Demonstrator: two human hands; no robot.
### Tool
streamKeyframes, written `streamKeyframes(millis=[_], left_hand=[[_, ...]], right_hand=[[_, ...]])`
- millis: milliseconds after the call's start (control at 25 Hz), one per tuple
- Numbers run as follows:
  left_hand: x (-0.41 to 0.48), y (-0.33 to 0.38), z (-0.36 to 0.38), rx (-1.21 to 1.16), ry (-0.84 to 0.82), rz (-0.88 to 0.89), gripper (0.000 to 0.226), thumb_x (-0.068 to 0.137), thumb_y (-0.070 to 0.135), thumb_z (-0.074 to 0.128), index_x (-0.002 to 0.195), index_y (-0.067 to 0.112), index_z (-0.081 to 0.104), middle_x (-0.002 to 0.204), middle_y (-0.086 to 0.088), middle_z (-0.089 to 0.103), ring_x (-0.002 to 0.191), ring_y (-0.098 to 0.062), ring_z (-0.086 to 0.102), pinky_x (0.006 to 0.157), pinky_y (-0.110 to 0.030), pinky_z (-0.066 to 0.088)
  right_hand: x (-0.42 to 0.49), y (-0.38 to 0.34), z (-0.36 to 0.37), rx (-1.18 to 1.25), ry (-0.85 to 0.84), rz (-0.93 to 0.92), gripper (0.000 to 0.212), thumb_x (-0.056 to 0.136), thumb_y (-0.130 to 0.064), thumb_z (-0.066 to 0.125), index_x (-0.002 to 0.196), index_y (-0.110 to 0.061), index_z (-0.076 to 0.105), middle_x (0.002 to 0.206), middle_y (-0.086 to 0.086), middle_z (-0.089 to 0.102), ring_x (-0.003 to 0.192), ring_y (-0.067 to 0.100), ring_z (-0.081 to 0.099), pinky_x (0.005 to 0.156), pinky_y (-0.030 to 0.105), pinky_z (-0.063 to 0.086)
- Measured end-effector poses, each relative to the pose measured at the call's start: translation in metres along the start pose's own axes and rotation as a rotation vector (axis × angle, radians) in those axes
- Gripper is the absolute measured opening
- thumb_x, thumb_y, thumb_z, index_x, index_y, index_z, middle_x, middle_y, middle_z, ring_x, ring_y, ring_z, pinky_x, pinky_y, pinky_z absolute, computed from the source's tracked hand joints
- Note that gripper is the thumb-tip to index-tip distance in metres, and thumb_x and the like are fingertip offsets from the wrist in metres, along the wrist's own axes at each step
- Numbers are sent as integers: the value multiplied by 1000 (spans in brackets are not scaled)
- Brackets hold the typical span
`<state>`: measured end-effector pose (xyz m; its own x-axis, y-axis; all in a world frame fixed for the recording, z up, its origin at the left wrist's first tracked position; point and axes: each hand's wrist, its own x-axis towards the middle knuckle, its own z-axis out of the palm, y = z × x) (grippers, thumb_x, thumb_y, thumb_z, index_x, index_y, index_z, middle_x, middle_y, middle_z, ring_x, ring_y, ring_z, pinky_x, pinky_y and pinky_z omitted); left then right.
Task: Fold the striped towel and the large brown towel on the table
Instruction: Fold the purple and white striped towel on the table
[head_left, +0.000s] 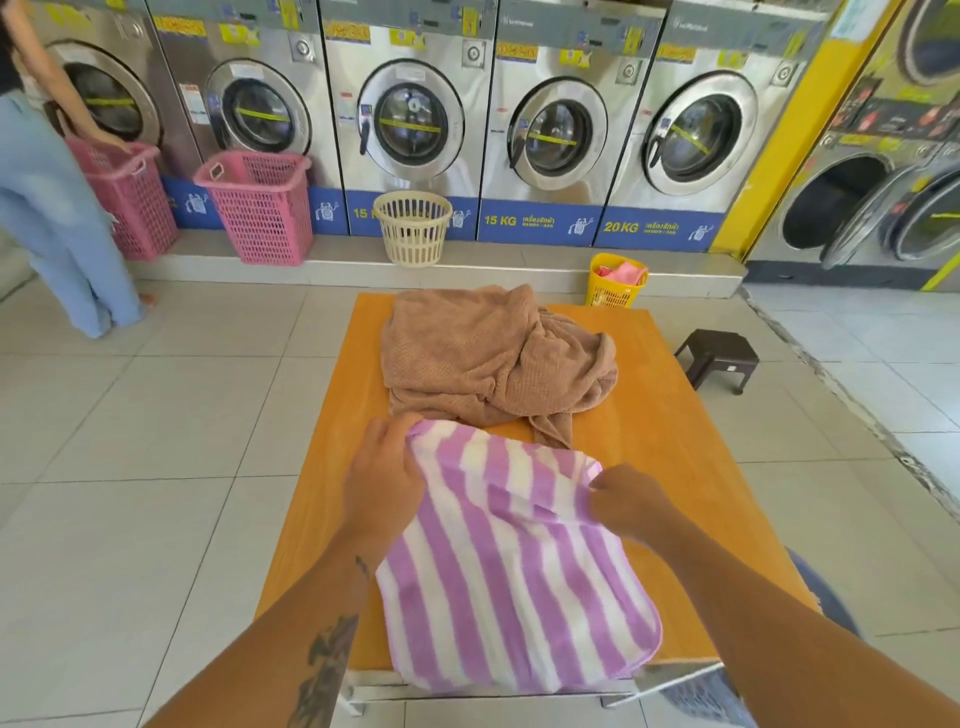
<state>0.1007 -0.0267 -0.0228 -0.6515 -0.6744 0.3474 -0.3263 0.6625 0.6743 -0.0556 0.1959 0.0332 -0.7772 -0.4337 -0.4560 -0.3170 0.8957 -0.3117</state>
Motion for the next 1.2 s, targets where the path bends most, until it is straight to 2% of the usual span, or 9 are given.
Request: streamKeyframes(millis=[160,240,280,320,360,560,760,920,1200], left_hand=[[7,11,-3,13,18,47,40,92,2,45,122,23,62,109,2,55,90,-21,57,72,-35,51],[13,18,-6,36,22,60,35,91,2,46,114,22,64,105,5,53,85,-19,56,66,-33,50],[17,22,-7,44,28,70,32,91,3,46,109,22,64,102,8,52,83,-17,55,63,-32,49],[21,26,-9,47,38,80,29,90,3,45,104,22,63,99,11,49,80,-16,54,60,-30,46],[24,33,-11,44,55,91,27,89,5,45,100,23,62,95,14,47,77,-14,52,57,-28,43],[44,53,-26,37,75,191,22,82,11,55,97,26,60,92,15,42,75,-9,49,56,-18,37],[71,55,-34,-48,144,163,30,86,-1,50,96,24,62,96,14,46,79,-10,53,60,-18,39],[100,57,-46,-99,230,116,30,84,-6,49,94,21,59,98,8,51,80,-7,48,65,-25,39],[111,58,-47,-26,162,130,31,76,-6,51,93,19,54,86,5,58,79,-23,53,60,-30,34]], right_hand=[[5,1,-16,420,6,98,32,97,-14,42,67,-23,41,70,-1,43,59,12,41,56,25,36],[5,-2,-32,707,21,125,21,80,-14,53,65,-18,40,67,12,37,57,24,32,54,36,35],[7,-2,-40,808,15,94,17,65,-15,57,64,-16,41,67,20,33,59,27,29,64,40,18],[9,-1,-47,879,3,28,16,54,-15,59,62,-14,46,68,25,36,61,30,32,68,62,50],[9,-2,-56,919,-2,-45,15,51,-13,62,62,-11,52,68,22,43,63,31,41,60,46,42],[11,-4,-85,655,178,-363,23,70,8,71,76,-13,62,72,10,53,70,25,51,67,36,40],[14,-5,-94,564,94,-376,7,79,-13,80,82,-19,80,87,11,74,83,18,65,78,36,49],[3,-12,-112,866,161,-346,19,97,-17,62,90,-11,78,90,12,76,81,21,69,67,24,54],[2,-31,-120,662,604,-366,16,92,-5,65,81,-12,75,67,-6,61,44,-2,50,41,12,35]])
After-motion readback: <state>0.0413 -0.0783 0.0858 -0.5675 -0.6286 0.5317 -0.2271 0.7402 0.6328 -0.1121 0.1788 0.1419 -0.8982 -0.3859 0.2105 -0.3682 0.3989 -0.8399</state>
